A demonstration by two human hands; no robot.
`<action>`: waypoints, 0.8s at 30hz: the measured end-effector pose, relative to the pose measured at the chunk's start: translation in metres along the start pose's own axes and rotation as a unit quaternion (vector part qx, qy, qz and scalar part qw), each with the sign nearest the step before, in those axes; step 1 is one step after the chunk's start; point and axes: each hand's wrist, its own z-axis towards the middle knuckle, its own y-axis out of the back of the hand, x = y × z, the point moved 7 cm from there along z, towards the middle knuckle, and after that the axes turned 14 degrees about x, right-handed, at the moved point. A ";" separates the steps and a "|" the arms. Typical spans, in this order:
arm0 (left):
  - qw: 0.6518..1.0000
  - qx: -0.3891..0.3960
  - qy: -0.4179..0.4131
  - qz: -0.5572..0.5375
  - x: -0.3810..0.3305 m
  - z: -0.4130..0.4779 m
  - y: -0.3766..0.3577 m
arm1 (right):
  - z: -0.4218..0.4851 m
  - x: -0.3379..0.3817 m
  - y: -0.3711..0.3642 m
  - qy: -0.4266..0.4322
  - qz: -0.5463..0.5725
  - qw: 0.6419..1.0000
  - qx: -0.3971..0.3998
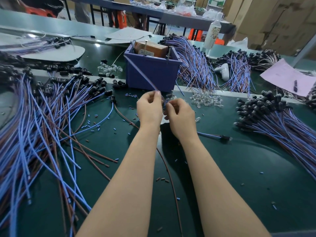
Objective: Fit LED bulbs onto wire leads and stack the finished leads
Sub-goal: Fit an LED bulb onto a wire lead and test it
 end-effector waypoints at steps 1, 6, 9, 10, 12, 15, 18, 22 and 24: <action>0.999 0.039 0.012 0.034 0.001 0.000 -0.009 | 0.000 -0.002 0.002 -0.006 0.018 1.000 -0.012; 0.989 0.089 0.000 0.121 0.000 -0.004 -0.021 | 0.001 -0.008 0.006 -0.024 0.047 0.998 -0.042; 0.993 0.052 -0.015 0.106 -0.004 -0.004 -0.014 | 0.001 -0.008 0.010 -0.023 0.064 0.994 -0.083; 0.995 0.039 -0.016 0.091 -0.004 -0.005 -0.013 | 0.001 -0.010 0.012 -0.025 0.083 0.992 -0.097; 0.998 0.010 -0.025 0.051 -0.006 -0.007 -0.009 | 0.000 -0.012 0.015 -0.030 0.149 0.982 -0.113; 0.997 -0.021 -0.052 0.057 -0.011 -0.008 -0.003 | -0.002 -0.015 0.018 -0.035 0.197 0.972 -0.127; 0.996 -0.009 -0.038 0.079 -0.007 -0.006 -0.005 | -0.002 -0.012 0.016 -0.042 0.120 0.985 -0.117; 0.994 0.020 -0.009 0.103 -0.003 -0.006 -0.008 | -0.001 -0.007 0.007 -0.035 0.029 0.997 -0.064; 0.992 0.021 -0.009 0.123 -0.006 -0.007 -0.008 | -0.001 -0.003 0.004 -0.024 -0.002 0.999 -0.049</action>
